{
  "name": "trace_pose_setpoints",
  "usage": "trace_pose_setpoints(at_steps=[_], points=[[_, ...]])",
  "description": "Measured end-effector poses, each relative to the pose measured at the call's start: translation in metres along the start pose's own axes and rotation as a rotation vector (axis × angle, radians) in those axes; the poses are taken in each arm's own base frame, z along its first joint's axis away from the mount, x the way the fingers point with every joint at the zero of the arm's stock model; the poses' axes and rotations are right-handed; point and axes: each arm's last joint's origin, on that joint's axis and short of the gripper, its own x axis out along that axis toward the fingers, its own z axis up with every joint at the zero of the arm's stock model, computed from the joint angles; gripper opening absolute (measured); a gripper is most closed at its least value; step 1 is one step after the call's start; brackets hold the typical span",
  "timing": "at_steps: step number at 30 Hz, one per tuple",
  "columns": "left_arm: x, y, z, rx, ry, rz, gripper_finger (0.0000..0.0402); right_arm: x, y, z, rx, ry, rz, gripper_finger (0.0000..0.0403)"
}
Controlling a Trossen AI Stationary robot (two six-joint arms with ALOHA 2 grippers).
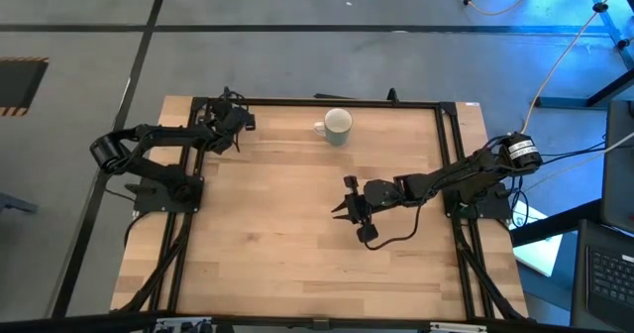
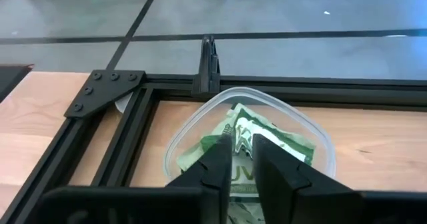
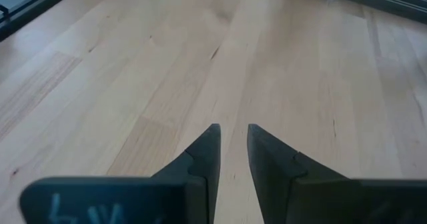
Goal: Pick and place Stevia / Truvia into bins
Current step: Put the truvia packet into the transparent bin, then return To Home Position
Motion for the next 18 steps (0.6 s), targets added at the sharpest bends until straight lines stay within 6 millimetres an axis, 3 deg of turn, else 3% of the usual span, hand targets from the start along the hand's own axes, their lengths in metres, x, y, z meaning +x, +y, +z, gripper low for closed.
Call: trace_pose_setpoints(at_steps=[10, 18], points=[[-0.009, 0.001, 0.007, 0.009, -0.014, -0.052, 0.0086, 0.000, 0.000, 0.000, 0.000, 0.005, 0.001, 0.0079], [-0.053, -0.003, 0.023, 0.097, -0.033, -0.427, 0.0079, -0.005, -0.007, -0.003, 0.086, 0.047, -0.014, 0.0079]])
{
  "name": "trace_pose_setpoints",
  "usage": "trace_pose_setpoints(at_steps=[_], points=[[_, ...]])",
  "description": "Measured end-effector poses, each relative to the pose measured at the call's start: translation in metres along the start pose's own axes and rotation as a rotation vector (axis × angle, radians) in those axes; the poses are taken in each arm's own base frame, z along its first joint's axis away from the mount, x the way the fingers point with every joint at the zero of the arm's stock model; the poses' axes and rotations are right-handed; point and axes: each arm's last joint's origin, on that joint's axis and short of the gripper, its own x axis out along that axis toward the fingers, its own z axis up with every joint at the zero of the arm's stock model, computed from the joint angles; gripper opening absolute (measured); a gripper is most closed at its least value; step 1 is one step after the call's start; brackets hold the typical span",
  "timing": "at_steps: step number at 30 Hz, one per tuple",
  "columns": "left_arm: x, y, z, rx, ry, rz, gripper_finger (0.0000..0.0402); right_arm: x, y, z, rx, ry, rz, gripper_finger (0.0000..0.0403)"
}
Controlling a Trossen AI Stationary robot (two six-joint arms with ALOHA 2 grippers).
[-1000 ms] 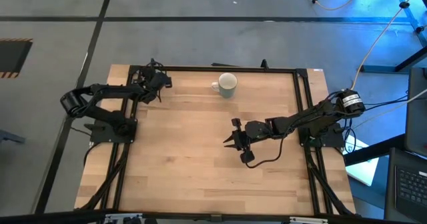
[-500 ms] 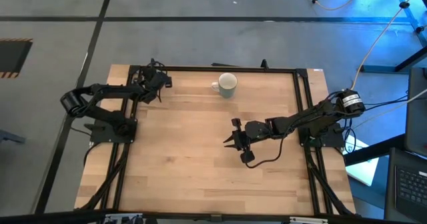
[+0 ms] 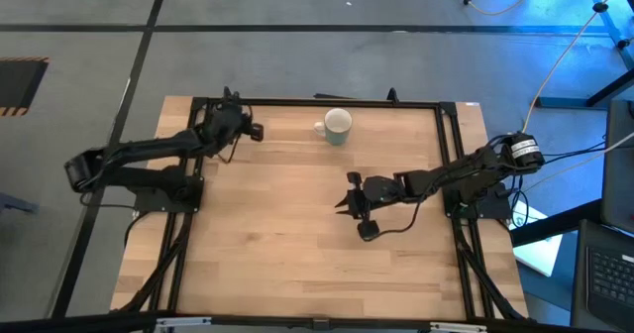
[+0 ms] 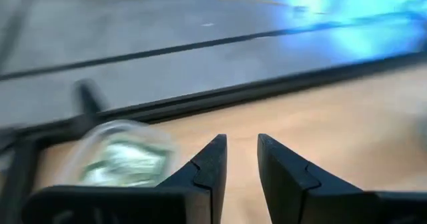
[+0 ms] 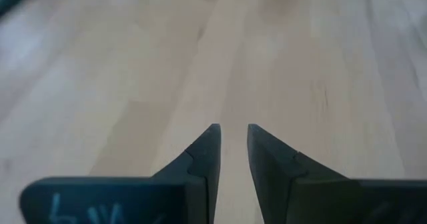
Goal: Pick and place Stevia / Truvia into bins
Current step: Return To Home Position
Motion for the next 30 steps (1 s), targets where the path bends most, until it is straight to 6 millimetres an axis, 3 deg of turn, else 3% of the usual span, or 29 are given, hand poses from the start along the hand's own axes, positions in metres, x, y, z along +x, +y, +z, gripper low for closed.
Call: trace_pose_setpoints(at_steps=[3, 6, 9, 11, 17, 24, 30], points=[[-0.020, -0.009, 0.004, 0.041, -0.033, -0.146, 0.0076, 0.000, -0.005, -0.006, -0.009, 0.055, -0.015, 0.0079], [-0.043, -0.015, 0.008, 0.054, -0.093, -0.257, 0.0073, -0.001, -0.013, -0.009, 0.116, 0.080, -0.050, 0.0079], [-0.065, -0.017, 0.005, 0.071, -0.148, -0.353, 0.0071, -0.006, -0.017, -0.005, 0.109, 0.030, 0.099, 0.0079], [-0.078, -0.017, -0.002, 0.085, -0.169, -0.419, 0.0069, -0.014, -0.020, -0.003, 0.111, -0.022, 0.161, 0.0079], [-0.107, -0.013, -0.025, 0.133, -0.225, -0.642, 0.0068, -0.049, -0.035, -0.028, 0.229, -0.140, 0.021, 0.0079], [-0.129, -0.002, -0.030, 0.179, -0.313, -0.774, 0.0063, -0.096, -0.031, -0.052, 0.266, -0.341, -0.047, 0.0079], [-0.129, 0.009, -0.043, 0.176, -0.358, -0.757, 0.0053, -0.122, -0.027, -0.074, 0.270, -0.428, -0.097, 0.0079]])
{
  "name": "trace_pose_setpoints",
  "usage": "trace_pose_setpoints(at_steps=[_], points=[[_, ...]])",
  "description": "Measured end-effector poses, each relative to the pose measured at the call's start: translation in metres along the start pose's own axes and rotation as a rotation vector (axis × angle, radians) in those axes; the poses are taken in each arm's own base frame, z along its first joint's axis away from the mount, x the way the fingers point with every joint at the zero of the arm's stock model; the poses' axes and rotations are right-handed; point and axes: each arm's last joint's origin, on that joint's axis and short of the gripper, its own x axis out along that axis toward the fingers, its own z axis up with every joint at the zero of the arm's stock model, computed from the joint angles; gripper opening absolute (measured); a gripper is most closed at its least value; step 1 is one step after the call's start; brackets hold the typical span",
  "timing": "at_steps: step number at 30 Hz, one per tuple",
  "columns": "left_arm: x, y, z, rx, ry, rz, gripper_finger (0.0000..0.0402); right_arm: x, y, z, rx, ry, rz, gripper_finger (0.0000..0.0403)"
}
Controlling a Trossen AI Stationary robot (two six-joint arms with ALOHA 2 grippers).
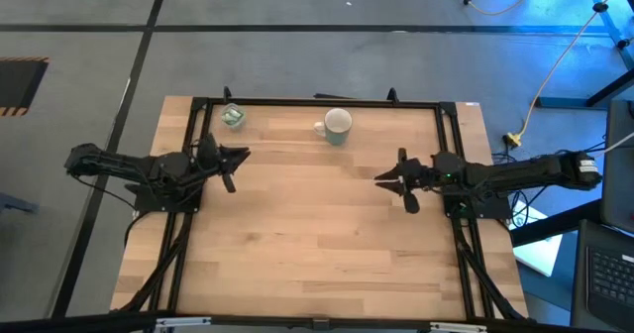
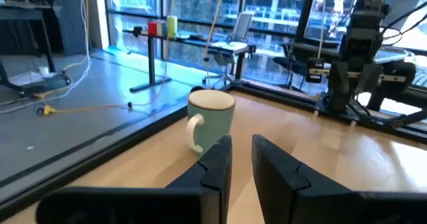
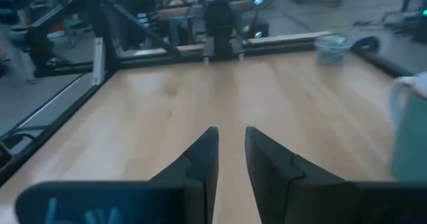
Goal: Pick and place Stevia / Truvia into bins
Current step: Return To Home Position
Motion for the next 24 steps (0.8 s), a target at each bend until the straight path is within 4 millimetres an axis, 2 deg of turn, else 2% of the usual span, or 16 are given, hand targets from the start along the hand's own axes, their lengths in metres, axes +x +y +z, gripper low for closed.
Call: trace_pose_setpoints(at_steps=[6, 10, 16, 24], points=[[-0.010, 0.007, -0.012, -0.045, -0.052, -0.020, 0.0049, -0.022, -0.005, -0.012, 0.024, -0.086, -0.066, 0.0079], [-0.017, 0.011, -0.011, -0.066, -0.085, -0.038, 0.0049, -0.032, -0.007, -0.020, 0.029, -0.118, -0.081, 0.0079], [-0.024, 0.015, -0.011, -0.039, -0.100, -0.048, 0.0047, -0.038, -0.007, -0.019, 0.028, -0.132, -0.090, 0.0079], [-0.024, 0.018, -0.020, -0.065, -0.038, 0.048, 0.0047, -0.045, -0.006, -0.016, 0.017, -0.166, -0.086, 0.0079]])
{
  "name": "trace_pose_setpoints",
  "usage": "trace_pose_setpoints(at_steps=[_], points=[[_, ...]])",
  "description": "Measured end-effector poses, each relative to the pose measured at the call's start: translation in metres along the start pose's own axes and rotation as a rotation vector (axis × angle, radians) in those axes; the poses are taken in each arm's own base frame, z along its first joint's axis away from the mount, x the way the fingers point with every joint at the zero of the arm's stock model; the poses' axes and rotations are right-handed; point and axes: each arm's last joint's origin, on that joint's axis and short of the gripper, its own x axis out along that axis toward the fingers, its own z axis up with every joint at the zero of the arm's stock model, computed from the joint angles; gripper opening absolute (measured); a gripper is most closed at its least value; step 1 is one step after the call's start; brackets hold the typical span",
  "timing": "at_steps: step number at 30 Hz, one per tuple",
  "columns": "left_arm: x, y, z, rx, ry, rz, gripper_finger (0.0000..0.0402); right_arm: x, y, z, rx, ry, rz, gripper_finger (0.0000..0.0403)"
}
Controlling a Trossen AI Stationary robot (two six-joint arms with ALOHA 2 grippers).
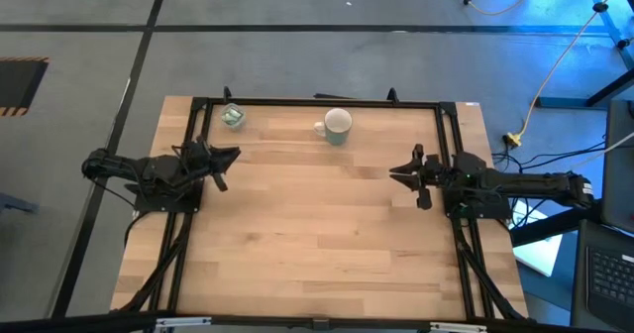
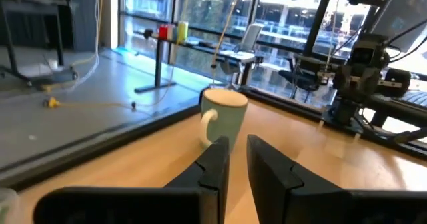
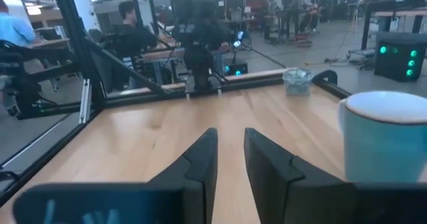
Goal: Pick and place Stevia / Truvia into bins
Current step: Return To Home Position
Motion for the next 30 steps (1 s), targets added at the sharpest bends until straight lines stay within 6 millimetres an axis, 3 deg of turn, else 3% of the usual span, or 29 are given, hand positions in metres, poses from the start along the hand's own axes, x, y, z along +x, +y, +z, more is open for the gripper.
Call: trace_pose_setpoints(at_steps=[6, 19, 30], points=[[0.005, -0.003, -0.019, -0.059, -0.001, -0.043, 0.0047, -0.003, 0.001, 0.003, -0.007, -0.035, 0.004, 0.0079], [0.007, -0.006, -0.022, -0.011, -0.053, -0.104, 0.0047, -0.004, 0.001, 0.006, -0.032, -0.064, 0.008, 0.0079], [0.005, -0.013, -0.024, 0.114, -0.026, -0.380, 0.0047, -0.007, 0.002, 0.009, -0.044, -0.094, 0.011, 0.0079]])
